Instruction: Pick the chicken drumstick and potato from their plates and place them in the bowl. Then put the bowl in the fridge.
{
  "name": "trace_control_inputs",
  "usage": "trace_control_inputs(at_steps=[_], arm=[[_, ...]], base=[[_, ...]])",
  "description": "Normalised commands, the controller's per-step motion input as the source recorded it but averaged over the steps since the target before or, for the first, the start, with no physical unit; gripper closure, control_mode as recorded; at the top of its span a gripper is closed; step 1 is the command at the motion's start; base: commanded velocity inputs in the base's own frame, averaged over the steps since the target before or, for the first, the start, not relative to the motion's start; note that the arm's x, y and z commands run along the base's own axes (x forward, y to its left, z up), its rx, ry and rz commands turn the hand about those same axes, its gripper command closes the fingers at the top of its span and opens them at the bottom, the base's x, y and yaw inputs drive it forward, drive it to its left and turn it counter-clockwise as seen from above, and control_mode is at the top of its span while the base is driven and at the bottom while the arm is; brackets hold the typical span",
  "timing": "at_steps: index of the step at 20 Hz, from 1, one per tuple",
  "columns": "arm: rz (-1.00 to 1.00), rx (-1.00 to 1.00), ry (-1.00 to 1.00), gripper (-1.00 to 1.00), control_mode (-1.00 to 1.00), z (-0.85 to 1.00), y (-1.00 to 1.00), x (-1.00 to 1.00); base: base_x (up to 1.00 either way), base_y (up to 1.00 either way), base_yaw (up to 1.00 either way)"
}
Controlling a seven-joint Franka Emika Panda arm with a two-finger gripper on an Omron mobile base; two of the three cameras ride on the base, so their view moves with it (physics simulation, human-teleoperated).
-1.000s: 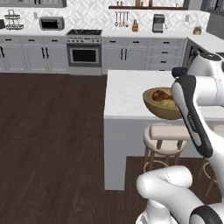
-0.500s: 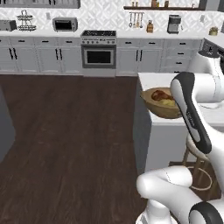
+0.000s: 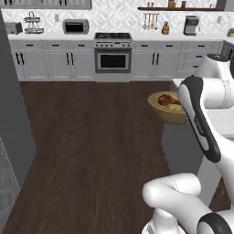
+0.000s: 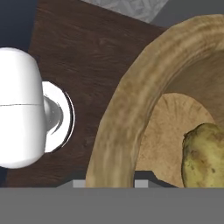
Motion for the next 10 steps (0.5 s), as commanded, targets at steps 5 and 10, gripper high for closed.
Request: trace_control_inputs(at_steps=[5,10], arm=[[0.0,0.0,0.0,1.0,1.0,0.0,0.0,0.0],[0.0,0.0,0.0,1.0,1.0,0.0,0.0,0.0]], base=[[0.99,1.0,-0.3],[1.0,0.4,-0.2]])
